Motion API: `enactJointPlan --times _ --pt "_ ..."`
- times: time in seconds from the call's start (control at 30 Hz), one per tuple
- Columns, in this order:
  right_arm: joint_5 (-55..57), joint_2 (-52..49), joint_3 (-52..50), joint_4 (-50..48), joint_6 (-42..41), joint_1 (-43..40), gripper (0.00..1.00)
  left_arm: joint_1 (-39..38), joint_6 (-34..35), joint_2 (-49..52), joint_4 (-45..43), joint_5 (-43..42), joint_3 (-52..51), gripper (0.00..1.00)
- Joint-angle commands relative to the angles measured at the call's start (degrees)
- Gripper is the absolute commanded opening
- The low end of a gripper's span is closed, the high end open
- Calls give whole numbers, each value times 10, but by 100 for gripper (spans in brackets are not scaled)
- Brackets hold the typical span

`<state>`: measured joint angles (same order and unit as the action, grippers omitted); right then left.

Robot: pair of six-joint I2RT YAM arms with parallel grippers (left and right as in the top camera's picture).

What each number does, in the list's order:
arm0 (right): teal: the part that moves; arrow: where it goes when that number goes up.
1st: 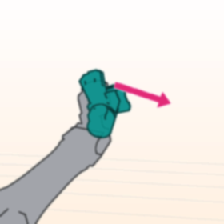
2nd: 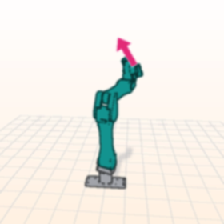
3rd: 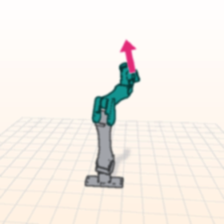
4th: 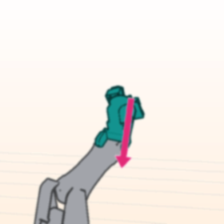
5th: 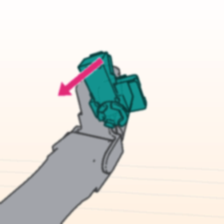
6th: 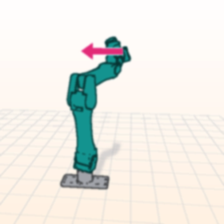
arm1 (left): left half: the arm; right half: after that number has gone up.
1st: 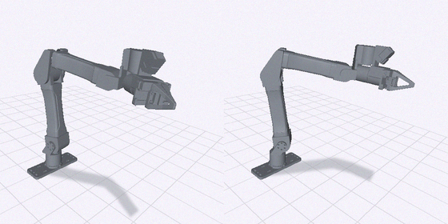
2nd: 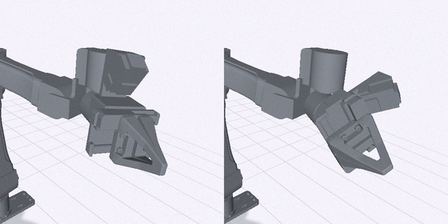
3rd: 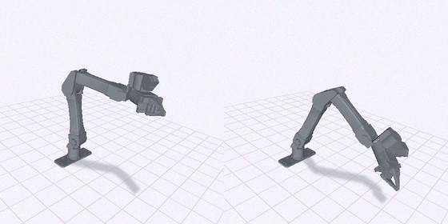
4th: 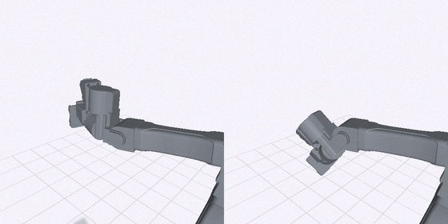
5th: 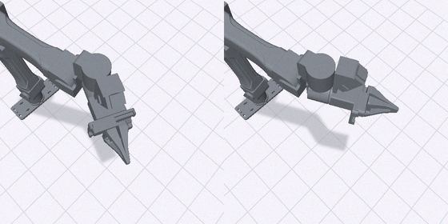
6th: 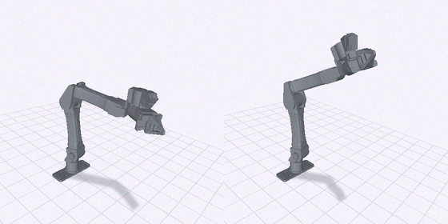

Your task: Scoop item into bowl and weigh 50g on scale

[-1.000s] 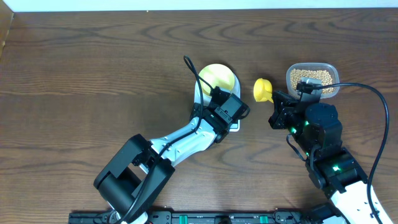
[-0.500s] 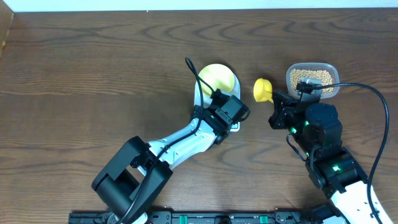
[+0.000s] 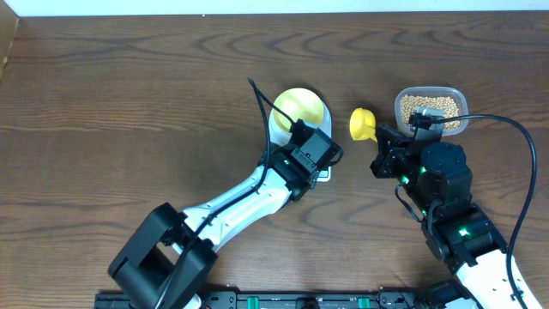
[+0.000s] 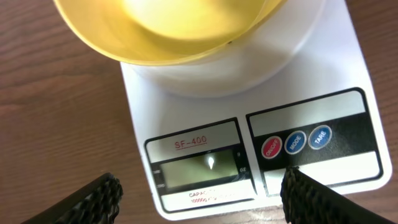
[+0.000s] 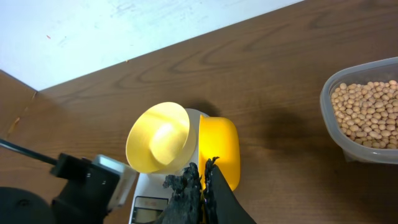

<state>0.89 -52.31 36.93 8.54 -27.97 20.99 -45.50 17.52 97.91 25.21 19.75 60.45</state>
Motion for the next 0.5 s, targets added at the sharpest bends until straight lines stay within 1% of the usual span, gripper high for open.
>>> enactJointPlan --times 0.0,0.23,0.3,0.4,0.47 --pt "5 5 9 -1 9 -3 1 4 -24 -26 9 2 -3 84" --pt "10 4 9 0 24 -3 1 38 -28 -74 44 -3 -3 84" --pt "10 1 9 0 24 -3 1 54 -38 -93 51 -38 -3 84" --pt "14 -7 9 0 24 -3 1 85 -84 -121 52 -147 -3 84" --pt "16 -13 9 0 24 -3 1 109 -90 -137 54 -188 -3 84"
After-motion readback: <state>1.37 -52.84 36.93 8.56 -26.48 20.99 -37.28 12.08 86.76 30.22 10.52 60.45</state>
